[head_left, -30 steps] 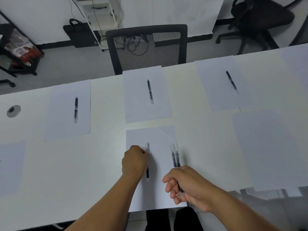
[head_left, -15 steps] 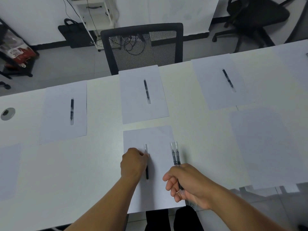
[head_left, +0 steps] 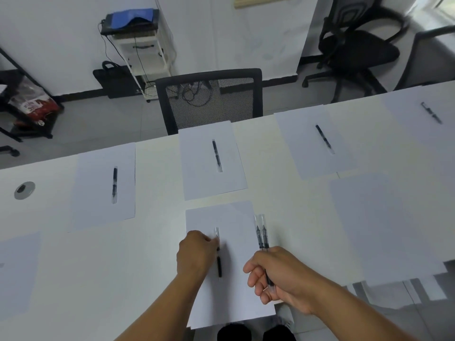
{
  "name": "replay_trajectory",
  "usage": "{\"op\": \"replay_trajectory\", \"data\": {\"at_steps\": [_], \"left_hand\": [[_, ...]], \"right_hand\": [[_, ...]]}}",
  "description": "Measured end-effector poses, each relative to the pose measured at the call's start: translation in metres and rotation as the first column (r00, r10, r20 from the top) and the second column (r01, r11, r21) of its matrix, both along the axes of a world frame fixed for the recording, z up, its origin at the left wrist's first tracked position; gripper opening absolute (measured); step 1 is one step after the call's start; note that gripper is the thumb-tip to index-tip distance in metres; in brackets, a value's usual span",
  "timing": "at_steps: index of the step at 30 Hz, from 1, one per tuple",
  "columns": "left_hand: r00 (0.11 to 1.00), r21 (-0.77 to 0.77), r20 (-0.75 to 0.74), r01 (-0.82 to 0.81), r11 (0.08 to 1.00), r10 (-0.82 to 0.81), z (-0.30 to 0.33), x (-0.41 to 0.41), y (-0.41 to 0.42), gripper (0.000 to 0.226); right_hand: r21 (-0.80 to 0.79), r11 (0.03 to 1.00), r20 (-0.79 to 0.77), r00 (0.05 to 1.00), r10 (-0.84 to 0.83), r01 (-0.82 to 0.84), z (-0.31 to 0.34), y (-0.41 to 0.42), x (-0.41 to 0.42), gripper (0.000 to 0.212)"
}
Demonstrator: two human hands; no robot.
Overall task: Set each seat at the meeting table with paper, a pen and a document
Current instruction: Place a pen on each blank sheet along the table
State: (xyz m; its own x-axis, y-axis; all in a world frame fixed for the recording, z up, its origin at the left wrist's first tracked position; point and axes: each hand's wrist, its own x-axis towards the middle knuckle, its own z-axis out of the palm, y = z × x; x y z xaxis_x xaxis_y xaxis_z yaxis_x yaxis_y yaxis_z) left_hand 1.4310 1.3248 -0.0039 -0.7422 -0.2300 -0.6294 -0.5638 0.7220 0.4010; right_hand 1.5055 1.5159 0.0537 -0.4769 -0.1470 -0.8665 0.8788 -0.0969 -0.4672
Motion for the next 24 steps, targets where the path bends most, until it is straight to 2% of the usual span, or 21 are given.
{"op": "replay_trajectory", "data": {"at_steps": [3,13,21,24], "left_hand": [[0.998,0.026,-0.040,0.058,0.998,-0.056,0.025,-0.001,0.005,0.052],[0.938,0.154,-0.299,0.231,0.961,-0.178,0.093,-0.020,0.037,0.053],[0.901,0.256,-0.353,0.354,0.899,-0.254,0.124,0.002,0.096,0.035],[0.884,0.282,-0.382,0.388,0.878,-0.268,0.135,0.012,0.121,0.037]], "right_hand": [[0.021,1.000,-0.046,0.999,-0.015,0.016,0.018,0.000,-0.005,0.031],[0.082,0.984,-0.216,0.966,-0.140,0.161,0.086,0.014,-0.004,0.021],[0.209,0.948,-0.269,0.946,-0.181,0.240,0.122,0.058,0.036,0.014],[0.239,0.923,-0.292,0.929,-0.229,0.302,0.128,0.080,0.050,0.014]]}}
